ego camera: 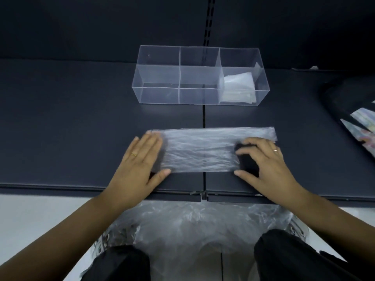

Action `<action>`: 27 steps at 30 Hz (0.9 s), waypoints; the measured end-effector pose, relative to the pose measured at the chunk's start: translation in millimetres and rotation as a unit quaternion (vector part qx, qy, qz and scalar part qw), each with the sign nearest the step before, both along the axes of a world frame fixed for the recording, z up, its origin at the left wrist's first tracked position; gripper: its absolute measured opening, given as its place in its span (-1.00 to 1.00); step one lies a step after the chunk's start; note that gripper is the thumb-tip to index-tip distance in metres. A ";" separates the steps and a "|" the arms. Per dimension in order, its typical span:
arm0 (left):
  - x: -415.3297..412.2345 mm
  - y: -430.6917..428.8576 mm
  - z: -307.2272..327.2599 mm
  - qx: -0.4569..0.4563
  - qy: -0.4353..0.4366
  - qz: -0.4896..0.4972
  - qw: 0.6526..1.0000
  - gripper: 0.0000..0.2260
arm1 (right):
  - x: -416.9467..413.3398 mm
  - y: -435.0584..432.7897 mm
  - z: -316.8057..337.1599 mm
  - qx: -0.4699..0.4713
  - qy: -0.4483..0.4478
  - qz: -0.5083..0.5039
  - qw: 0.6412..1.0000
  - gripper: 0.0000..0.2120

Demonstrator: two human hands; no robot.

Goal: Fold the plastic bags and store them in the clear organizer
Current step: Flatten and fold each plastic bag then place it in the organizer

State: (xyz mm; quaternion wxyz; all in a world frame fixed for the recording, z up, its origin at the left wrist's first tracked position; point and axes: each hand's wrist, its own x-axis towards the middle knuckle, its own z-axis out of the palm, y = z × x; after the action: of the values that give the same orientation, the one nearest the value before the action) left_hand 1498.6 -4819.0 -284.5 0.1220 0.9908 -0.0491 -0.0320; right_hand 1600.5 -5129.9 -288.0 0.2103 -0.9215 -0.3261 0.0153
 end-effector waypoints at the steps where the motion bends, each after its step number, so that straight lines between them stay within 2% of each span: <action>1: 0.0 -9.2 2.0 -0.020 -0.009 -0.037 0.999 -0.31 | -3.1 -1.5 -0.3 0.008 0.001 0.003 1.000 -0.68; 4: 5.4 -36.7 2.3 -0.057 0.022 -0.096 0.994 -0.34 | -5.5 4.4 0.2 0.010 0.007 0.009 1.000 -0.85; 7: 12.8 -51.0 -8.8 -0.031 0.033 -0.097 0.994 -0.33 | -0.2 16.1 5.0 -0.003 0.056 0.015 0.998 -0.95; 9: 16.2 -53.4 -7.3 -0.014 -0.005 -0.075 0.997 -0.37 | 5.9 19.7 13.3 0.042 0.155 -0.008 0.987 -0.91; 11: 19.5 -52.7 -5.4 -0.009 -0.061 -0.060 0.996 -0.51 | 14.2 16.2 25.3 0.099 0.260 -0.035 0.960 -0.85; 12: 20.8 -50.5 -6.2 -0.002 -0.101 -0.059 0.993 -0.58 | 17.3 13.7 31.4 0.100 0.287 -0.038 0.952 -0.84; 14: 21.7 -47.0 -6.2 0.009 -0.138 -0.066 0.988 -0.63 | 19.7 9.2 40.2 0.037 0.252 -0.042 0.966 -0.92; 15: 21.3 -47.1 -4.9 0.008 -0.142 -0.065 0.988 -0.63 | 17.8 9.4 44.0 -0.011 0.199 -0.042 0.979 -0.79; 17: 19.0 -51.1 -3.0 0.009 -0.145 -0.061 0.988 -0.64 | 6.8 20.4 49.4 -0.078 0.100 0.001 0.992 -0.29; 18: 17.8 -54.4 -1.8 0.007 -0.144 -0.060 0.988 -0.65 | 0.5 29.5 48.1 -0.104 0.057 0.042 0.992 -0.13; 19: 16.7 -57.8 -0.3 0.000 -0.142 -0.058 0.988 -0.66 | -5.8 38.2 44.5 -0.131 0.028 0.081 0.988 -0.08; 20: 15.6 -60.6 1.4 -0.008 -0.139 -0.054 0.989 -0.69 | -10.7 45.0 38.3 -0.148 0.011 0.105 0.983 -0.13; 21: 15.1 -61.8 3.9 -0.014 -0.133 -0.048 0.990 -0.72 | -12.2 49.0 30.2 -0.139 0.004 0.109 0.984 -0.27; 24: 16.3 -52.2 12.3 -0.072 -0.080 -0.019 0.994 -0.85 | -1.6 46.0 15.5 0.022 0.041 0.020 0.999 -0.84; 25: 17.8 -43.7 14.1 -0.122 -0.051 0.006 0.991 -0.85 | 4.7 41.8 14.5 0.082 0.083 -0.026 0.993 -0.92; 27: 21.2 -22.4 17.7 -0.246 -0.005 0.092 0.965 -0.87 | 18.6 34.3 13.9 0.153 0.184 -0.103 0.965 -0.89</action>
State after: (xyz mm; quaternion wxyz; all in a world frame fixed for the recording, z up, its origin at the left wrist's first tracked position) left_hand 1519.8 -4841.5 -266.8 0.3644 0.9306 0.0356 -0.0022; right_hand 1619.1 -5095.6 -274.2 0.4056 -0.8883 -0.1834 0.1129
